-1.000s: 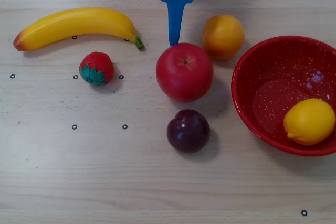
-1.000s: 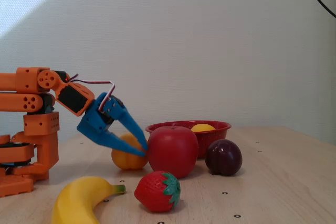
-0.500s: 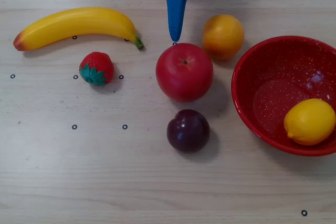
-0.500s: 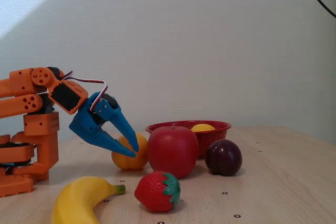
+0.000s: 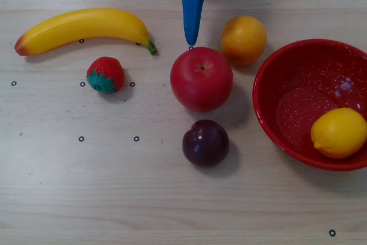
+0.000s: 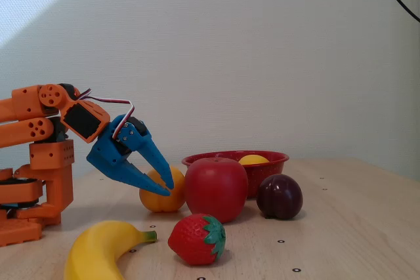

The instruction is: Put the lemon in the red bowl.

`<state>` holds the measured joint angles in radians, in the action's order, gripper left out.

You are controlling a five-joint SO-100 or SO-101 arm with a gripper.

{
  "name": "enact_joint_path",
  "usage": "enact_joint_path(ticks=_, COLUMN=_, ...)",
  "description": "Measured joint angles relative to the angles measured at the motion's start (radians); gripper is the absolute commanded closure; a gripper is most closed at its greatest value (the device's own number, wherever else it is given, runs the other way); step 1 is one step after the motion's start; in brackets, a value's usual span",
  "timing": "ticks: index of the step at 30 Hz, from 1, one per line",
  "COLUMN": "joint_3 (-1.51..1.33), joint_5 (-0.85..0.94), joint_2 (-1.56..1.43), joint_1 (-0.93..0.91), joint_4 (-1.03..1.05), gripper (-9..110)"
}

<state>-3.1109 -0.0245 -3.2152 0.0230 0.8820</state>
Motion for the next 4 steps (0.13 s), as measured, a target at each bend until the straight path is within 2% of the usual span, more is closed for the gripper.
enact_joint_path(ticks=4, joint_3=0.000, joint_5=0.000, joint_2=0.000, joint_1=0.000, joint_4=0.000, gripper=101)
